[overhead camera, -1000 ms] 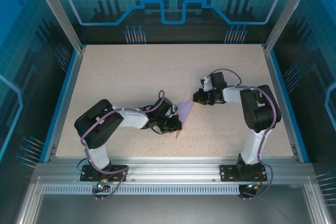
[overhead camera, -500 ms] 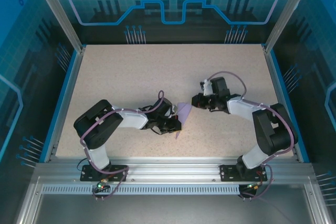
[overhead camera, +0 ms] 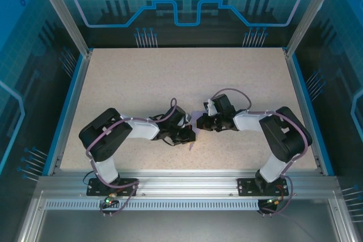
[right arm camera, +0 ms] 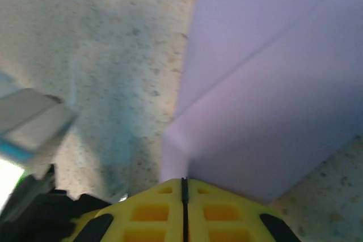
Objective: Fold a paper plane with a square sheet of paper (fold left side to right side)
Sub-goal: Fold the wing for the fifth time at the center of the table.
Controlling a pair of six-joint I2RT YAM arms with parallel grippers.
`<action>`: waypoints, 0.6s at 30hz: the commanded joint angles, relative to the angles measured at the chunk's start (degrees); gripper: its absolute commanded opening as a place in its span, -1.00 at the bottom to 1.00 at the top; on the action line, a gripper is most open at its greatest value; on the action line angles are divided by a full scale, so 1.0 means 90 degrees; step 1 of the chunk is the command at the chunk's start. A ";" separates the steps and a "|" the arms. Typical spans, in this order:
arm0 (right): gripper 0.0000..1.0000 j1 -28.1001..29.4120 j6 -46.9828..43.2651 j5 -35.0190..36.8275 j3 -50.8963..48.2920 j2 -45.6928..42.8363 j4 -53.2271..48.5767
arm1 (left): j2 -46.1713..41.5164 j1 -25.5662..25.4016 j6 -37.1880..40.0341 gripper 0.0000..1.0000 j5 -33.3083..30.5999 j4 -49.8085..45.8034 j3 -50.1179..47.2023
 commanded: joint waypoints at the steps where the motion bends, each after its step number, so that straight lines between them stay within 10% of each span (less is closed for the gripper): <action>1: -0.84 0.0080 0.0111 0.0143 0.0187 0.0236 -0.0118 | -0.0147 -0.0044 -0.0022 -0.91 -0.0022 -0.0464 -0.0189; 18: -0.85 0.0091 -0.0035 0.0543 0.0447 0.0683 -0.1149 | -0.0837 -0.0073 0.0008 -0.61 0.0568 -0.0701 -0.0044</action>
